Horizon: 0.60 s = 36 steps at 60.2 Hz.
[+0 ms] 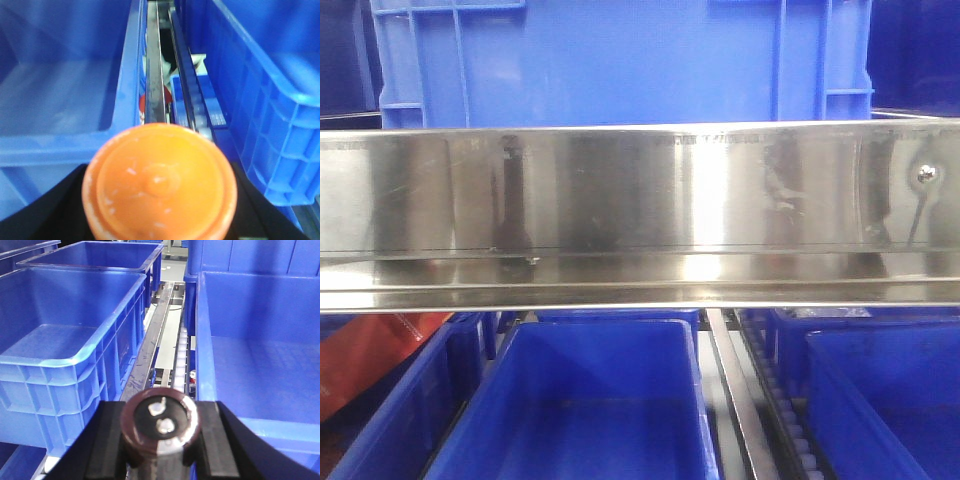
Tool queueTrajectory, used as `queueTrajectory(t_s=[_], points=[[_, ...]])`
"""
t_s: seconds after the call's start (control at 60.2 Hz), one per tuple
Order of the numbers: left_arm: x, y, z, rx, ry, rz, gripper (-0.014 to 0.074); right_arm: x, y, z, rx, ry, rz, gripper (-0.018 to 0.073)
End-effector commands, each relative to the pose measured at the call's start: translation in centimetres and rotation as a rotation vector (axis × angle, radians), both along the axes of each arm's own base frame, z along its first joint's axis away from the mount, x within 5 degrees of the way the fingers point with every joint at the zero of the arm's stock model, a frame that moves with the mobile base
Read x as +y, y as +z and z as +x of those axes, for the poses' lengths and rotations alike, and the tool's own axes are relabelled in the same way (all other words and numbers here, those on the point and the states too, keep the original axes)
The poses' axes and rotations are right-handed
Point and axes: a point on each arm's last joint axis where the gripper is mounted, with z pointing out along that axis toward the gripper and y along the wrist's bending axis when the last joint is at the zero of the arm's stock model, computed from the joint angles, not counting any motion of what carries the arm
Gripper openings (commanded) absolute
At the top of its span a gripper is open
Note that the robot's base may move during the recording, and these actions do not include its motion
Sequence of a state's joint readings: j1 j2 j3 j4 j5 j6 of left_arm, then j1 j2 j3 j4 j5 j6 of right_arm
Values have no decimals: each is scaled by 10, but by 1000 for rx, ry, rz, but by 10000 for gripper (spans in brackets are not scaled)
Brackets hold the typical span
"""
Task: Place cylindrical capacitor in blue bin on shelf
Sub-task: 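Open the left gripper to drop the orange capacitor into a blue bin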
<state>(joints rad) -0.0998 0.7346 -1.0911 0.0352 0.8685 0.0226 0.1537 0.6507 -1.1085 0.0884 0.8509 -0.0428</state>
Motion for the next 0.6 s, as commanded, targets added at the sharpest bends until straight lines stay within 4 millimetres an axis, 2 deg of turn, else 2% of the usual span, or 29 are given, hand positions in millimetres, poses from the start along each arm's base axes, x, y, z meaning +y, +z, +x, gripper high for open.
queueTrajectory(t_s=[0.0, 0.133, 0.216, 0.349, 0.581], points=[[-1, 3, 1, -37, -8, -7, -111, -1, 4, -2, -33, -3, 2, -130], [-2, 5, 1, -59, -14, -9, -111, -1, 4, -2, -37, -4, 3, -130], [-8, 7, 11, -45, -55, -9, -111, -1, 6, -1, -58, -5, 7, -130], [-34, 16, 36, -22, -203, 34, -111, 0, 8, -1, -82, -5, 16, -130], [-96, 61, 90, -73, -394, 53, -111, 1, 8, -1, -78, 5, 32, -130]])
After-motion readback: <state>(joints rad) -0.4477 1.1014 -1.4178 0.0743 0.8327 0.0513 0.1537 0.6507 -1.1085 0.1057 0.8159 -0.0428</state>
